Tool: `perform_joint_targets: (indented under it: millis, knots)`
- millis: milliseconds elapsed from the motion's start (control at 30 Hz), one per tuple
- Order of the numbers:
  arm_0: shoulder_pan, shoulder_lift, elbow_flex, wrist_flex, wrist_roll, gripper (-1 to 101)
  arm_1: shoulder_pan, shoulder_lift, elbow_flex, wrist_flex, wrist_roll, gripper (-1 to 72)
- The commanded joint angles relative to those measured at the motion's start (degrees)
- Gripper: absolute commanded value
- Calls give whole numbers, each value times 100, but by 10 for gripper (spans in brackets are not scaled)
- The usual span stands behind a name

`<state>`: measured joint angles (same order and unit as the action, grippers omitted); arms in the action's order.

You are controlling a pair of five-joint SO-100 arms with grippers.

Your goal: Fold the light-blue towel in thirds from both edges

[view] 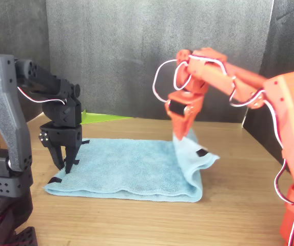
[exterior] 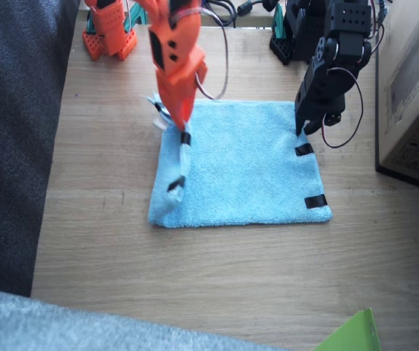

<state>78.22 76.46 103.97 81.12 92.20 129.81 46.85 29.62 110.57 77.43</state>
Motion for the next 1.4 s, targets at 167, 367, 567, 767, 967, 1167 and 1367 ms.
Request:
perform_joint_targets:
  millis: [167,367,567,767,967,1167,1367]
  knots:
    - [53,132,123,-53,-18,-1,527,-571,-940,88,-35,18]
    - [26,167,167,-70,-35,-1,844,-835,-1371,88,-141,123]
    - [18,167,167,-70,-44,-1,993,-536,-1485,88,-299,234]
    - [-18,202,193,-70,-53,-2,580,70,-993,88,-255,219]
    - [-123,466,202,-70,44,-2,-782,466,-220,88,-141,192]
    - [-158,1178,-193,519,334,-2,-1521,483,185,88,-211,188]
    - [-483,1371,-756,1028,510,-2,-1591,396,255,79,-193,184]
